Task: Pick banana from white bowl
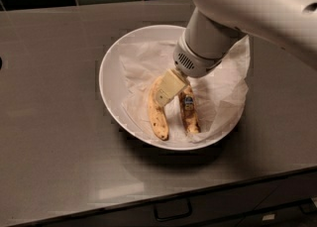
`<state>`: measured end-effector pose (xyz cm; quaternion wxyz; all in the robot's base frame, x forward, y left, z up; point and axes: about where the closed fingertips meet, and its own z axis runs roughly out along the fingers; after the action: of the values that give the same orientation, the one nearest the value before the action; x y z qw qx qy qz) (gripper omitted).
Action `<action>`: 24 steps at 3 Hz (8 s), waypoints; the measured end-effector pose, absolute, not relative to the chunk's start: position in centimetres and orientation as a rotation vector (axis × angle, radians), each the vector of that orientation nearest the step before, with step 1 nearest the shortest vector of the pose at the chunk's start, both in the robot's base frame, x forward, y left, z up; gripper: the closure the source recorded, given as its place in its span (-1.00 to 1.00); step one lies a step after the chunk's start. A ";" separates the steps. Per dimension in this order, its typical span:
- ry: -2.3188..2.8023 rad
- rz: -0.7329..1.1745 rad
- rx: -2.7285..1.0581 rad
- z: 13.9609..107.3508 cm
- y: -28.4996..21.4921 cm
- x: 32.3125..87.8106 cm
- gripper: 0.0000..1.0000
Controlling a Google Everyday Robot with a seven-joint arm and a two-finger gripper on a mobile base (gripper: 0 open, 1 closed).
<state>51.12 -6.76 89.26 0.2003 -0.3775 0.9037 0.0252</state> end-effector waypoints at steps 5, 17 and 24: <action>2.752 -0.171 -0.818 88.2 -7.2 50.5 -0.32; 2.818 -0.037 -0.814 85.3 -8.4 49.7 0.65; 2.101 0.519 -0.859 97.5 -12.0 45.1 1.00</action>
Offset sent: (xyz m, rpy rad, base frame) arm 0.0107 0.0269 -0.0221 -0.2211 0.1312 -0.1405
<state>45.10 -12.00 97.51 0.3954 -0.3387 0.8289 0.2047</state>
